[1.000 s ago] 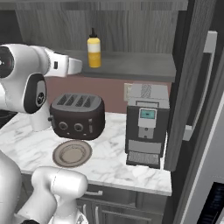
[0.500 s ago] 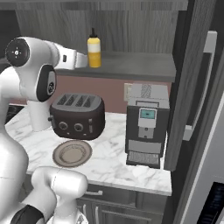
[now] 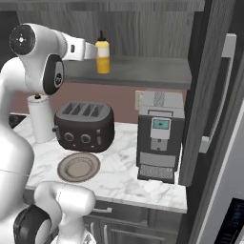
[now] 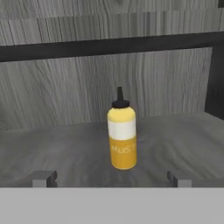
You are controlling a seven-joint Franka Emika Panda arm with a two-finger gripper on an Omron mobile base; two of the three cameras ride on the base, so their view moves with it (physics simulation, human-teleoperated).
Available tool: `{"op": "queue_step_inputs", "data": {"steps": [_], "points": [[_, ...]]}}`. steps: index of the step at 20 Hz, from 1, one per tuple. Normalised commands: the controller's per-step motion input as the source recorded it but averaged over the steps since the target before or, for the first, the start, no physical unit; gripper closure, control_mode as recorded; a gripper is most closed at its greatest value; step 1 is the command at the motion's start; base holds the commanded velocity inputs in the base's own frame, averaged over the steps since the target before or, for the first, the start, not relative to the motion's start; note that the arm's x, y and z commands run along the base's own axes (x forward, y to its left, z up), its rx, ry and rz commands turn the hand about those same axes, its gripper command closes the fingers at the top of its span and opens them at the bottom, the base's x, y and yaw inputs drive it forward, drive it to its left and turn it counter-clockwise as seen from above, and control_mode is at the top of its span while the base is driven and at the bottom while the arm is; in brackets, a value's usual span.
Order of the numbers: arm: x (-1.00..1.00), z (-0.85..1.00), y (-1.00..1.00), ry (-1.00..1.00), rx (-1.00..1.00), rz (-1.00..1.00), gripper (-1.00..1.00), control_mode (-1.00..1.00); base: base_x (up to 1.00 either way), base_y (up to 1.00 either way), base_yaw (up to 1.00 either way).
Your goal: Move the hot dog bun to the plate on the dining table and place the condiment next to that plate. Then navigate to the fridge and take the sausage and place it on the plate as well.
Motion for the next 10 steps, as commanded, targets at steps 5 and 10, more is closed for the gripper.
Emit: {"op": "queue_step_inputs", "data": {"steps": [5, 10], "points": [[0.23, 0.11, -0.11, -0.01, -0.01, 0.0, -1.0, -1.0, 0.0, 0.0, 0.0], [0.34, 0.0, -0.21, 0.0, 0.0, 0.0, -1.0, -1.0, 0.0, 0.0, 0.0]]}}
